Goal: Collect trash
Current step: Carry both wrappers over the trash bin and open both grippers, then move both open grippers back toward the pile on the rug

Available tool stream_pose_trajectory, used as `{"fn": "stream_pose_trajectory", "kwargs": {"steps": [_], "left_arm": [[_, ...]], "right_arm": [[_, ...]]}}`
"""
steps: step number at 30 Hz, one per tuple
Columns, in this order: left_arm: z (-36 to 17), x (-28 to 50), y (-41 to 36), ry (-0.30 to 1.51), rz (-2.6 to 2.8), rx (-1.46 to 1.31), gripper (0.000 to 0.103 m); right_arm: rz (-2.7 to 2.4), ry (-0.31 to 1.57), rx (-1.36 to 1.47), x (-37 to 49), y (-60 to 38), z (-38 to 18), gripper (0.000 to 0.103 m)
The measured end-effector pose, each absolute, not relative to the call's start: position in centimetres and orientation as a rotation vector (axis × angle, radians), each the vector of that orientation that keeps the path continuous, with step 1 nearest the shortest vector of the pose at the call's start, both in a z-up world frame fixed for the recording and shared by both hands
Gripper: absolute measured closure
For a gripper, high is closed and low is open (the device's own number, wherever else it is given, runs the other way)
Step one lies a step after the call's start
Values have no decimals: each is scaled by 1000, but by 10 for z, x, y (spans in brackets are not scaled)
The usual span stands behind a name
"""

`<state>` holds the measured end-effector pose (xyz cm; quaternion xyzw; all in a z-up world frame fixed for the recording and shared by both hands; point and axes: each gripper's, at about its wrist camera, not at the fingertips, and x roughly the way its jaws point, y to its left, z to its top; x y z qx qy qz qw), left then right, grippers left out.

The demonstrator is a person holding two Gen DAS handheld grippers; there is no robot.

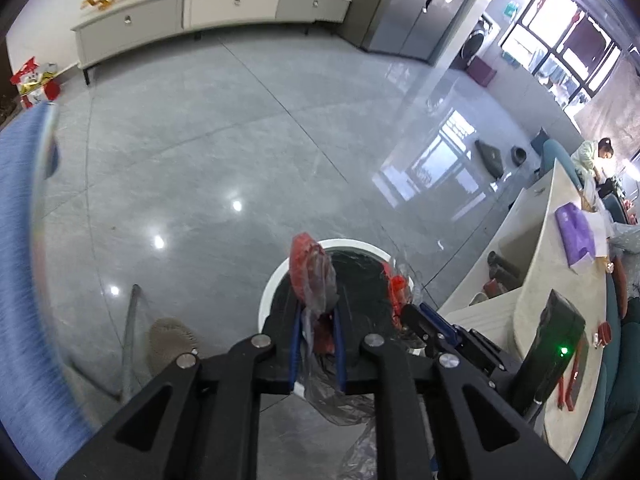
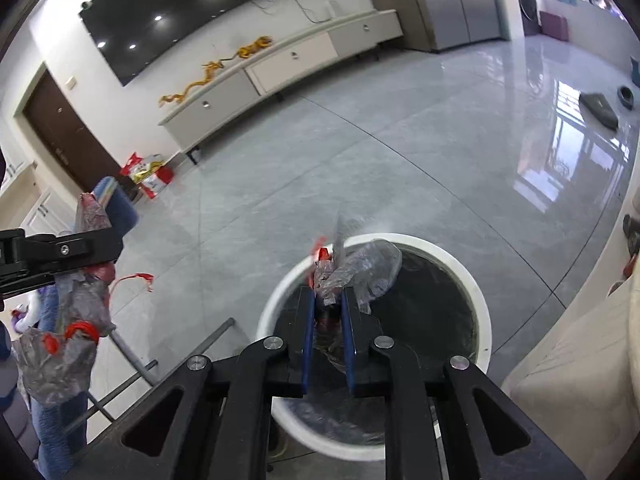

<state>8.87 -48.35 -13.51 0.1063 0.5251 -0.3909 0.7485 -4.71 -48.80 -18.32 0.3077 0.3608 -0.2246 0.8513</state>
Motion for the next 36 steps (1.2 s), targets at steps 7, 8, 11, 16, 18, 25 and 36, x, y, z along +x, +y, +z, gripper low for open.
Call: {"fn": "stream_pose_trajectory", "kwargs": {"steps": [7, 8, 11, 16, 18, 25, 36], "left_arm": [[-171, 87, -508, 1230, -886, 245, 84], [-172, 86, -508, 1234, -892, 242, 83], [-170, 83, -503, 1228, -908, 239, 83], [-148, 78, -487, 1199, -935, 210, 71], [-138, 75, -483, 1185, -947, 209, 69], [-117, 60, -486, 1166, -1002, 203, 69], [-29, 20, -404, 876, -950, 118, 65]], "right_arm": [[-515, 776, 677, -50, -505, -210, 74], [-519, 776, 678, -51, -504, -211, 73], [-535, 779, 677, -58, -504, -212, 73], [-557, 755, 669, -71, -492, -194, 69], [-556, 739, 663, -75, -486, -186, 69], [-557, 687, 653, -102, -472, -159, 66], [-537, 622, 533, -123, -432, -95, 64]]}}
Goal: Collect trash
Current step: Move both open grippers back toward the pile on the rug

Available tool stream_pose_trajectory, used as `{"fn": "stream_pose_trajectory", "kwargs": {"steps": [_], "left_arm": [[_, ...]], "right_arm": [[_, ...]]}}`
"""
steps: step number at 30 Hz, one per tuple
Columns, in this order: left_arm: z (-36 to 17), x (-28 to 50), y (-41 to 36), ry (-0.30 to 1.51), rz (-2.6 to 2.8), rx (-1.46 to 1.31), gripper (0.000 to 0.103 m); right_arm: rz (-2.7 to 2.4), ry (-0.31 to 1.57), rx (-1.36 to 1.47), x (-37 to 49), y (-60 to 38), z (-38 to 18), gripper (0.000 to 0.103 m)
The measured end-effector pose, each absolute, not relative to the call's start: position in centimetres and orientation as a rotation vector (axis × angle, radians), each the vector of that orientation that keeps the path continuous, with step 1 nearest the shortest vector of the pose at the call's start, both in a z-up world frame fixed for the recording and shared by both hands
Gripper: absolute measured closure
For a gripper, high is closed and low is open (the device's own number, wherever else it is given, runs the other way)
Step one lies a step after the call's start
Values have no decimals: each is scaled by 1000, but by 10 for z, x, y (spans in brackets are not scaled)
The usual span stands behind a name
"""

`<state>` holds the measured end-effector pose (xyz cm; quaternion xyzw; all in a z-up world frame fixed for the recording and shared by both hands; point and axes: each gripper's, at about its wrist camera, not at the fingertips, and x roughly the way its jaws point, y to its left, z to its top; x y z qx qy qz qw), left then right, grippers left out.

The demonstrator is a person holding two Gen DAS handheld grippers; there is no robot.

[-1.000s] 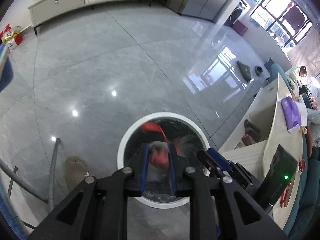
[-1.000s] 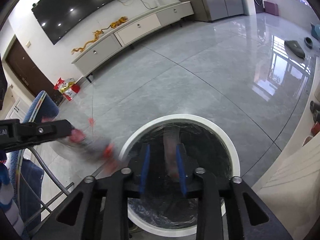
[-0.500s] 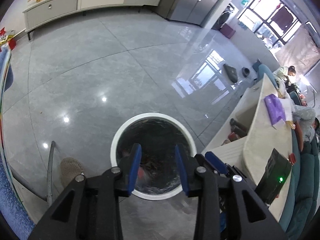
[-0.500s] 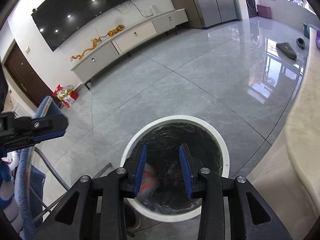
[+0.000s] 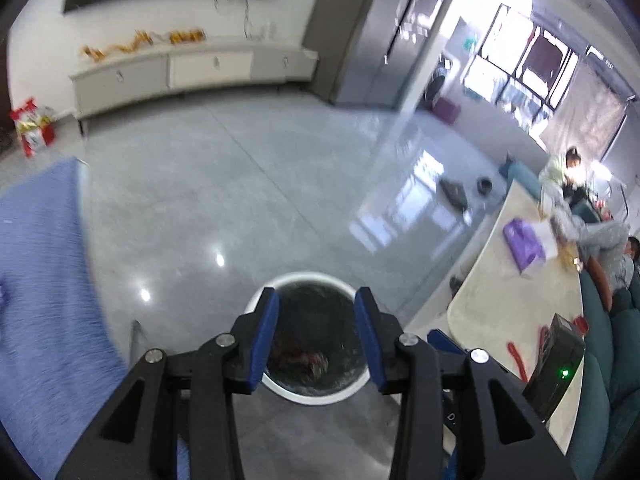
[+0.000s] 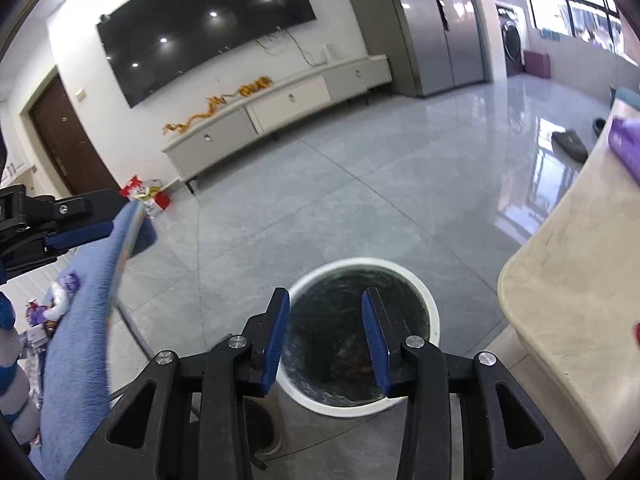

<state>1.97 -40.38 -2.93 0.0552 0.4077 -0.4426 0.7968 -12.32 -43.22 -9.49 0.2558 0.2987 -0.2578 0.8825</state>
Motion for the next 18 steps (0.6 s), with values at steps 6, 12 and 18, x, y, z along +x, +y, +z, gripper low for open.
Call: {"fn": "stream_pose_trajectory", "kwargs": {"steps": [6, 12, 18], "left_arm": [[5, 3, -328, 773, -889, 128, 51], [17, 1, -237, 718, -768, 106, 37], [10, 9, -122, 742, -579, 53, 37]], "right_arm": [[-473, 557, 465, -127, -398, -51, 60], [-392, 503, 412, -120, -362, -15, 60], [-294, 485, 357, -102, -324, 10, 60]]}}
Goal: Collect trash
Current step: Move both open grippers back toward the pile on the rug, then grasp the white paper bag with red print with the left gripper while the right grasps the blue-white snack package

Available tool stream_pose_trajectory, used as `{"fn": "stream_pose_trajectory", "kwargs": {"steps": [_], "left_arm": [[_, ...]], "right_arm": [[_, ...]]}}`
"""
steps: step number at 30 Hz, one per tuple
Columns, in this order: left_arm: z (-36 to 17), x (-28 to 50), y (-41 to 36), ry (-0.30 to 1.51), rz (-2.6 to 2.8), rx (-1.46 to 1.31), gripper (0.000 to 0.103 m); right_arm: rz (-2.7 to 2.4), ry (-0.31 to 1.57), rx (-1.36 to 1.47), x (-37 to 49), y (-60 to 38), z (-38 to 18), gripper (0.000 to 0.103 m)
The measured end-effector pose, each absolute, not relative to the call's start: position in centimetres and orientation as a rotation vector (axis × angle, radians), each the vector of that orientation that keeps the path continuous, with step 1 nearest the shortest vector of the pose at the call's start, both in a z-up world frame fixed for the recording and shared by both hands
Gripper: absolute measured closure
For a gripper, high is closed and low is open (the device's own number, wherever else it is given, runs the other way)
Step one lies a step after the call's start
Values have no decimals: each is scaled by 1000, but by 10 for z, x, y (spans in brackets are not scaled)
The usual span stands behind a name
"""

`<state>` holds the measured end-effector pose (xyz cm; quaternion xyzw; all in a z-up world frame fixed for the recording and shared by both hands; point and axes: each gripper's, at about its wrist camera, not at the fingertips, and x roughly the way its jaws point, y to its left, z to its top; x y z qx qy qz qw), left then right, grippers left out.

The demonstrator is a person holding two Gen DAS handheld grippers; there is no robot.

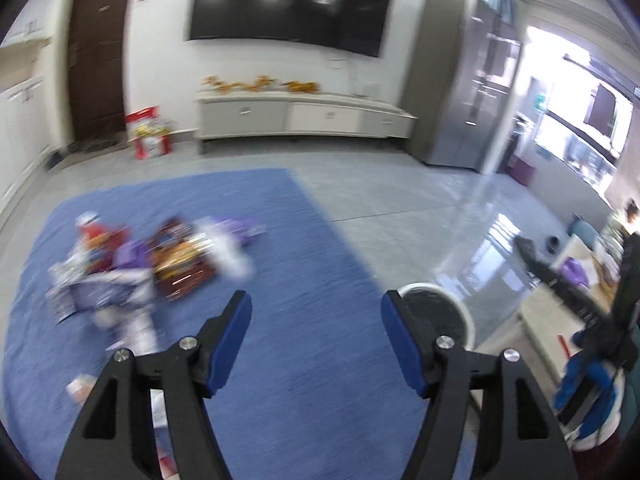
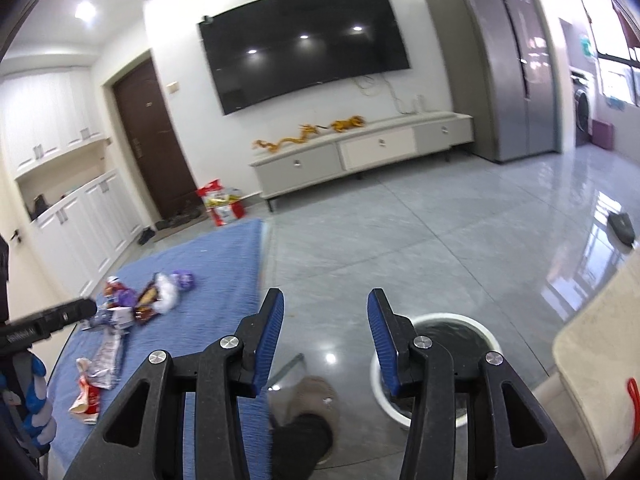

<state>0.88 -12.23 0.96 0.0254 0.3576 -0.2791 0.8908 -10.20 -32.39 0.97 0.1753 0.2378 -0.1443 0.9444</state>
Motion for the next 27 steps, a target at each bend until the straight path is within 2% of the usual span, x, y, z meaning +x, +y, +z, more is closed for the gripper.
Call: {"fn": "stream_pose_trajectory", "kwargs": {"steps": [7, 12, 16, 27], "left_arm": [[-28, 27, 6, 870, -359, -74, 37], [-49, 27, 55, 914, -282, -150, 37], [-61, 31, 68, 953, -273, -197, 37], [-91, 57, 72, 1066, -325, -304, 37]], "right_arm": [[-188, 497, 300, -77, -275, 25, 59], [-120, 520, 268, -56, -243, 29, 58], [-66, 542, 247, -39, -220, 29, 55], [67, 654, 200, 9, -152, 16, 55]]}}
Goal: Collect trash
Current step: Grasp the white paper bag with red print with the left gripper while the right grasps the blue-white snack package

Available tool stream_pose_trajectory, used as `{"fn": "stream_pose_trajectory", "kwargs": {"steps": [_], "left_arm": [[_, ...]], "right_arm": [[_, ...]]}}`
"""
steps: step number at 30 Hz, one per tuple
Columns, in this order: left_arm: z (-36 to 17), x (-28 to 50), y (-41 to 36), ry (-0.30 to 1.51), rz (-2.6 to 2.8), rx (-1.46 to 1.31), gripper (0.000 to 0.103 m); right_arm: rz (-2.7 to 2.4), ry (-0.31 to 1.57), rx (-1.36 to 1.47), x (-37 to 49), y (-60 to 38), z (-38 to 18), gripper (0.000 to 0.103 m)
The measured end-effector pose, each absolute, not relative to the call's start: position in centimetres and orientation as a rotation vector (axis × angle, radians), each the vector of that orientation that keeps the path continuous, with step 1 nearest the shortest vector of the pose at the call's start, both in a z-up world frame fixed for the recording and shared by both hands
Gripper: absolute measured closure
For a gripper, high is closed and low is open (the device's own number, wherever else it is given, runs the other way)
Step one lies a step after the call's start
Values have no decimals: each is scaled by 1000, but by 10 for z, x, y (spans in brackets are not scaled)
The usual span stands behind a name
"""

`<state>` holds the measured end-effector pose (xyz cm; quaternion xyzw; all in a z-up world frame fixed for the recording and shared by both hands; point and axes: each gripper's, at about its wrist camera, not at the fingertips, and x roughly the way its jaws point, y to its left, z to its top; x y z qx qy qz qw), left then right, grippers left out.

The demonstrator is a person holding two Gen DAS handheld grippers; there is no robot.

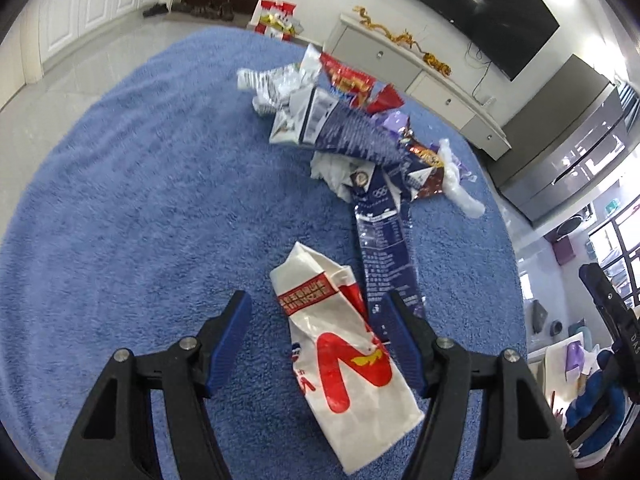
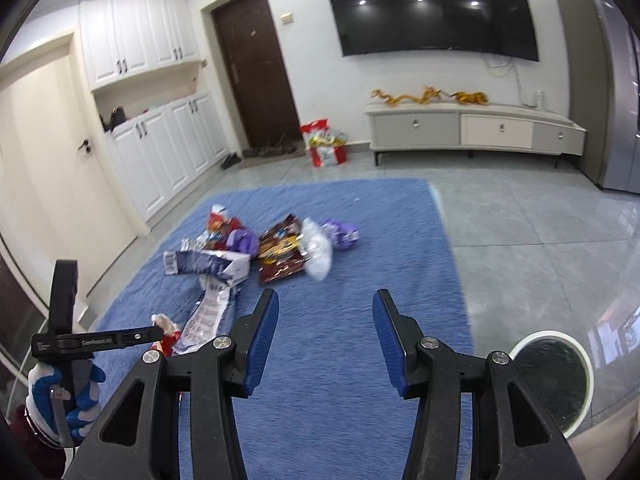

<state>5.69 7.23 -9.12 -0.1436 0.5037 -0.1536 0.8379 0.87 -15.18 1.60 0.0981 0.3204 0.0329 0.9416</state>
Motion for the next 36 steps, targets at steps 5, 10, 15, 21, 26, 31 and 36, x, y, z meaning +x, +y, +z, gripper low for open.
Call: {"fn": "stream_pose_trajectory", "kwargs": {"steps": [5, 10, 15, 21, 26, 31, 36], "left_arm": [[-104, 64, 73, 1101, -349, -337, 39], [-105, 67, 79, 1095, -365, -359, 47], [-108, 64, 89, 1078, -402, -405, 62], [-106, 58, 96, 1057, -433, -429, 76], [-103, 54, 112, 1029, -446, -473, 82], [-105, 54, 125, 1012, -460, -510, 95], [-105, 53, 128, 997, -473, -525, 95]], "right_arm": [[124, 708, 179, 33, -127, 8, 54], [190, 767, 175, 59, -103, -5, 54], [269, 843, 179, 88, -74, -22, 44], [344, 929, 215, 116, -45, -47, 42], [362, 987, 229, 137, -27, -66, 42], [351, 1024, 227, 151, -14, -81, 41], [365, 1026, 213, 158, -1, -87, 55]]}}
